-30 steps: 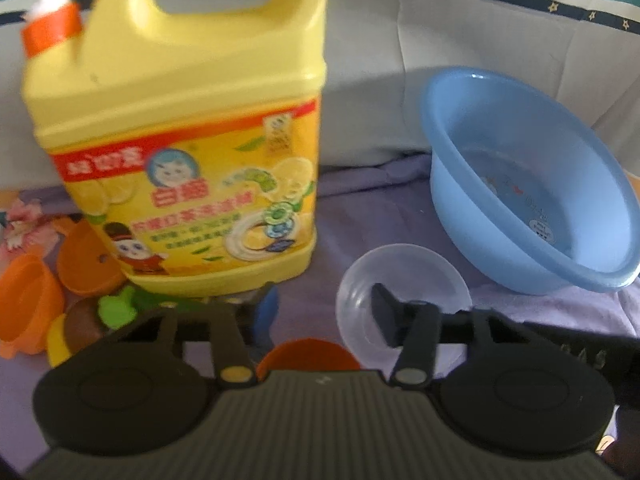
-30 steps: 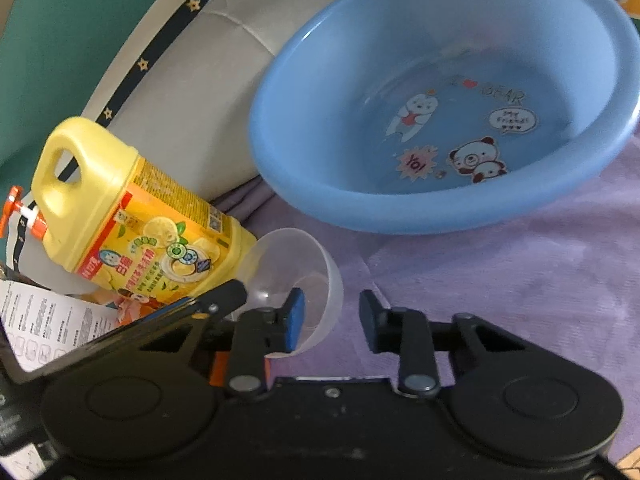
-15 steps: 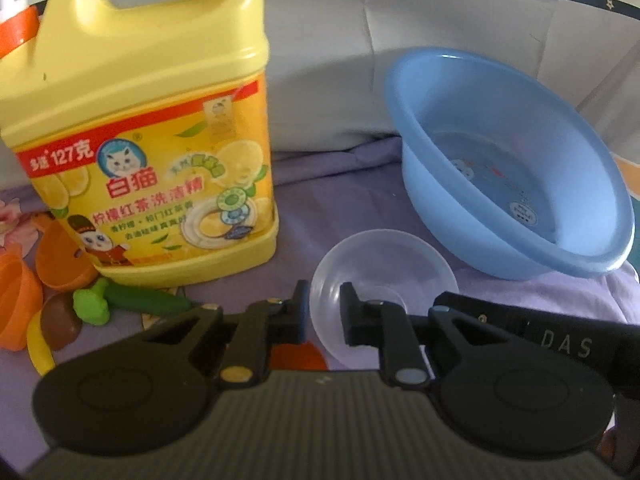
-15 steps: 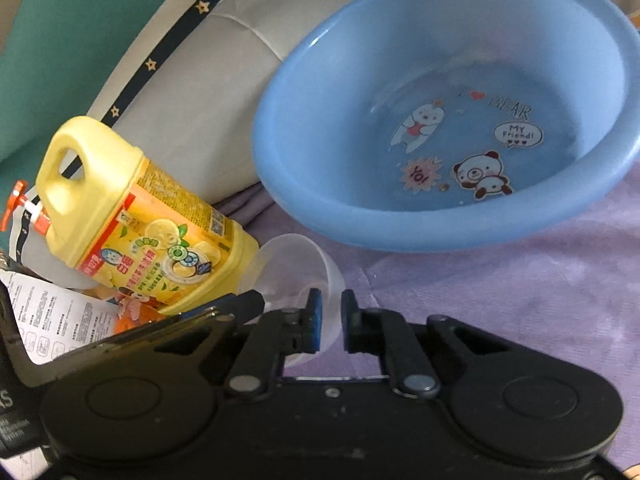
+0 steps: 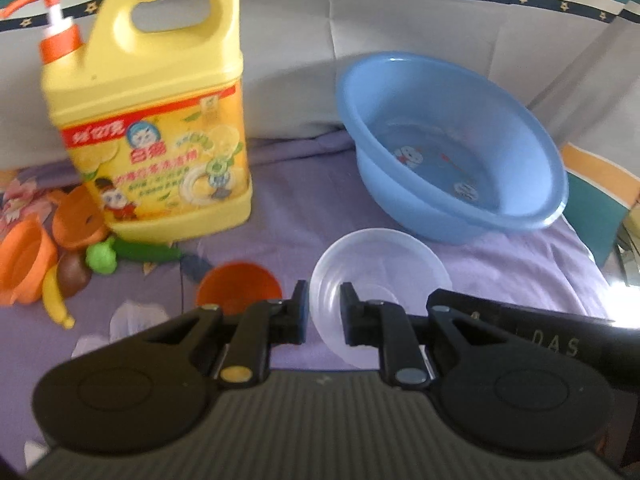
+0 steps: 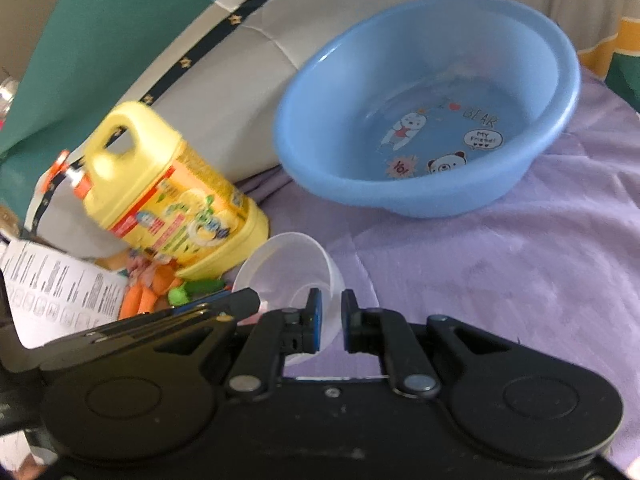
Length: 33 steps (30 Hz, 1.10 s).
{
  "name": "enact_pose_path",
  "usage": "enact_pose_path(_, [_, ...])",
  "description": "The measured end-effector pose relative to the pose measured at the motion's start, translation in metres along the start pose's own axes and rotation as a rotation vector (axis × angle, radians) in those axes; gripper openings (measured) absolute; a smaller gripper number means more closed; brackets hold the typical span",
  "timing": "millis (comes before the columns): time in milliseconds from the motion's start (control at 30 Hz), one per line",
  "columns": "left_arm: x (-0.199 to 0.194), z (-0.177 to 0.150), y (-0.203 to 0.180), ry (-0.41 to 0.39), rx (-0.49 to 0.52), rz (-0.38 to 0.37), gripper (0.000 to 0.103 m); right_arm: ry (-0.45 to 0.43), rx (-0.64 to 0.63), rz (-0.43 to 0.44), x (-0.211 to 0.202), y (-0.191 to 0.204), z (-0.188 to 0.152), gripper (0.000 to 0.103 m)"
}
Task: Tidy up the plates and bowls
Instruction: 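Carry the clear bowl with the right gripper and lower it into the blue bowl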
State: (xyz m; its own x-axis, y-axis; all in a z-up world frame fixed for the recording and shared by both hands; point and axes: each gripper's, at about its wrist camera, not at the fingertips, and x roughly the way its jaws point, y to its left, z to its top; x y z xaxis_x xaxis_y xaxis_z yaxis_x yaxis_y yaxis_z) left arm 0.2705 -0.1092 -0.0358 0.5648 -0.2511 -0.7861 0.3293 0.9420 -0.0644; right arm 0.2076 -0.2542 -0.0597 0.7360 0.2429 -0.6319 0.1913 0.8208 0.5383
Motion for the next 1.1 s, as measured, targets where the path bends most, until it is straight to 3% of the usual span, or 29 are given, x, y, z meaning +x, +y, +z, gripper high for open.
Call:
enact_pose_path(567, [-0.135, -0.093, -0.013, -0.01, -0.02, -0.016, 0.016, 0.05, -0.078, 0.023, -0.096, 0.024, -0.088, 0.01])
enact_pose_path(1100, [-0.186, -0.193, -0.016, 0.049, -0.08, -0.042, 0.019, 0.119, -0.141, 0.024, -0.152, 0.02, -0.167, 0.01])
